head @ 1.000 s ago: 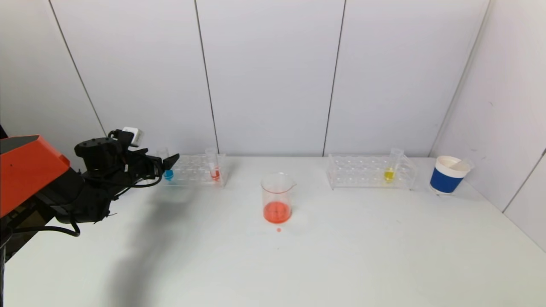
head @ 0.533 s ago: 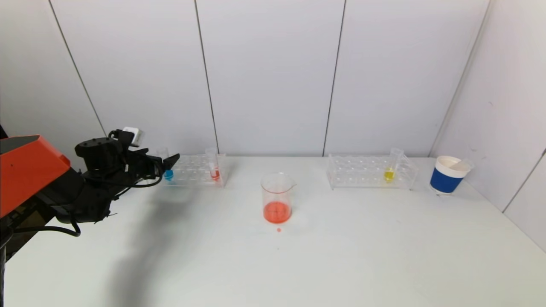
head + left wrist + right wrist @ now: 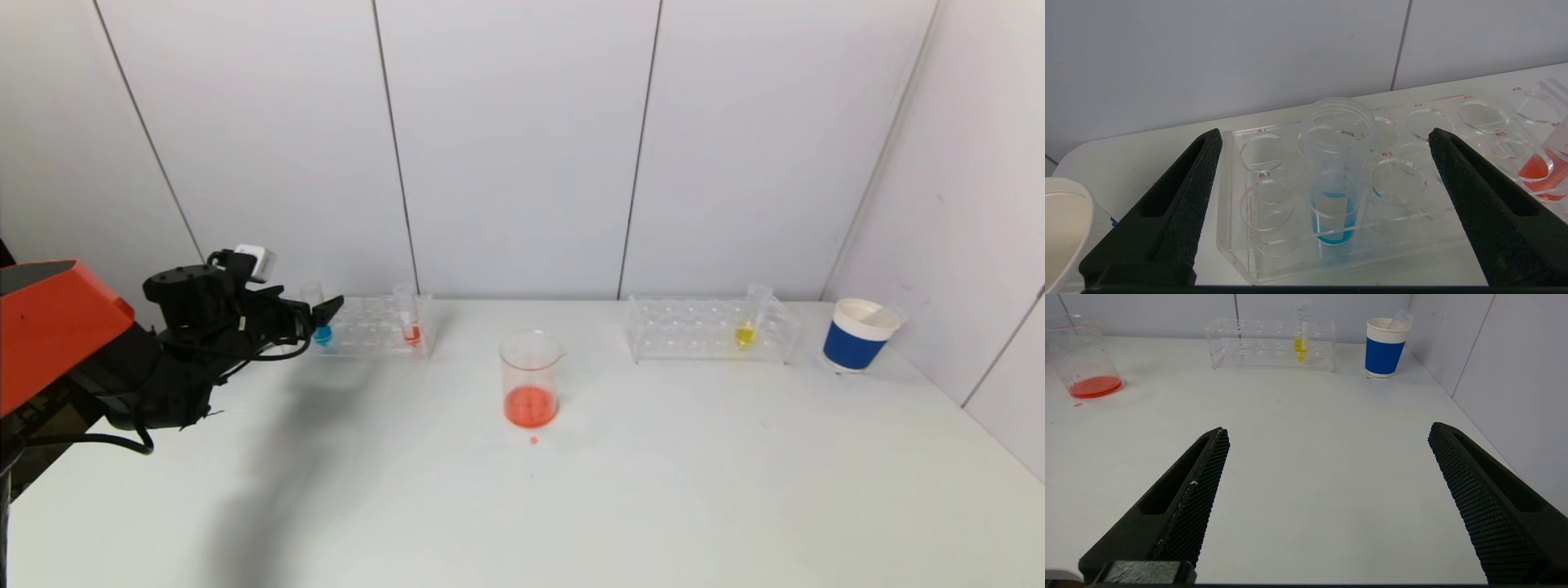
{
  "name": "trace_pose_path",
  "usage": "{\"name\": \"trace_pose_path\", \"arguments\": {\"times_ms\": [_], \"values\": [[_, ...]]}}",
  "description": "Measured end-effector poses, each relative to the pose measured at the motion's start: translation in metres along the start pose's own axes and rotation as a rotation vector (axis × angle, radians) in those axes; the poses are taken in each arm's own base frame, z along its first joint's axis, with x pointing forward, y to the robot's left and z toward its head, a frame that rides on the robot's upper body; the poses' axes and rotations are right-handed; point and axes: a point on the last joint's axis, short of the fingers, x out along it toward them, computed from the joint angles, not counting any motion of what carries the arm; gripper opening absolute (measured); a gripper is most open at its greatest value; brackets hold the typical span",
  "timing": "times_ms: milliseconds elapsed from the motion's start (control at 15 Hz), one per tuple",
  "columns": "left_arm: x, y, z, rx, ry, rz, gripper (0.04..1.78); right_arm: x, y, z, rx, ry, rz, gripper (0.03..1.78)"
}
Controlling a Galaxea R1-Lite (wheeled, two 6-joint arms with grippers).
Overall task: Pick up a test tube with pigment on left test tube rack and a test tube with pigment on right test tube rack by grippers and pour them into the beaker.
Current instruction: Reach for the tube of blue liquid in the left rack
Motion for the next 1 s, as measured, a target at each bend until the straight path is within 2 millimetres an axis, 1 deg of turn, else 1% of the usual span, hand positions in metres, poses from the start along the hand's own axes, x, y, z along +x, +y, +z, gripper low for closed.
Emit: {"name": "trace_pose_path", "arguments": {"times_ms": [267,400,467,600,867,933,1000], "values": [[-0.0011,0.0005,-0.0015,0.002,0.009,0.017,1.75,0.0000,0.0000,0.0000,0.000,0.000,0.000,1.77],[-0.0010,0.0010,-0.0010,0.003,0.006,0.020,1.64,0.0000,0.0000,0.0000,0.000,0.000,0.000,1.77],[-0.0009,0.0009,-0.0008,0.003,0.005,0.021,1.55,0.0000,0.0000,0.0000,0.000,0.000,0.000,1.77],[-0.0006,0.0009,-0.0004,0.002,0.004,0.021,1.28,0.0000,0.0000,0.0000,0.000,0.000,0.000,1.77],[-0.0005,0.0004,-0.0007,0.003,0.005,0.019,0.55,0.0000,0.0000,0.0000,0.000,0.000,0.000,1.77],[-0.0005,0.0004,-0.0007,0.003,0.004,0.018,0.47,0.0000,0.0000,0.0000,0.000,0.000,0.000,1.77],[-0.0005,0.0005,-0.0009,0.003,0.005,0.018,0.43,0.0000,0.0000,0.0000,0.000,0.000,0.000,1.77]]}}
